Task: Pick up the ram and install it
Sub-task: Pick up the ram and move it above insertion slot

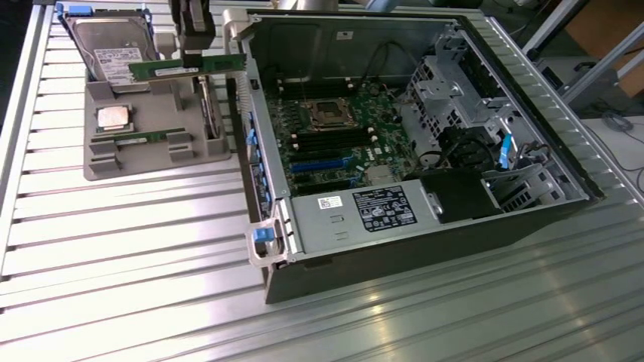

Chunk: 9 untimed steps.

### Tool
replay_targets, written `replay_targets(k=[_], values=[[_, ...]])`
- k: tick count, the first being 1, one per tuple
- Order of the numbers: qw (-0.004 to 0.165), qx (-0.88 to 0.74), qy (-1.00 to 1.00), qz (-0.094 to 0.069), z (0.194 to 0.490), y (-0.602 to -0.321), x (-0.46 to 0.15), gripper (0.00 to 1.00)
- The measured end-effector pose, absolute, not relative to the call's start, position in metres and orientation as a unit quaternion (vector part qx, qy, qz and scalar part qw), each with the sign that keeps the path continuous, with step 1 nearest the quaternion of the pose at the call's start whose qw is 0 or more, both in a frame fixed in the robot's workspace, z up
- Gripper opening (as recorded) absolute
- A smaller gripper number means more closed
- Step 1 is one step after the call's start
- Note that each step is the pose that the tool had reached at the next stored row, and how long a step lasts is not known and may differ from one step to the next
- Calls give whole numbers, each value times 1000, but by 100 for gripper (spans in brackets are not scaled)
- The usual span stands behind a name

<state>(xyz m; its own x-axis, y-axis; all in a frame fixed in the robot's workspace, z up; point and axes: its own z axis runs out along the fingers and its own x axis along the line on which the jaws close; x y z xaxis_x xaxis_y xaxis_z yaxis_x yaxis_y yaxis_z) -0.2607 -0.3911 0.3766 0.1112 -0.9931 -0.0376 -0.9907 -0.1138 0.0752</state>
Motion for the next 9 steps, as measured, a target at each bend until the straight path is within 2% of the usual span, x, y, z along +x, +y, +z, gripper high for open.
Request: replay_targets(k=[9], values=[[19,745,-665,-44,377,-391,-231,13]])
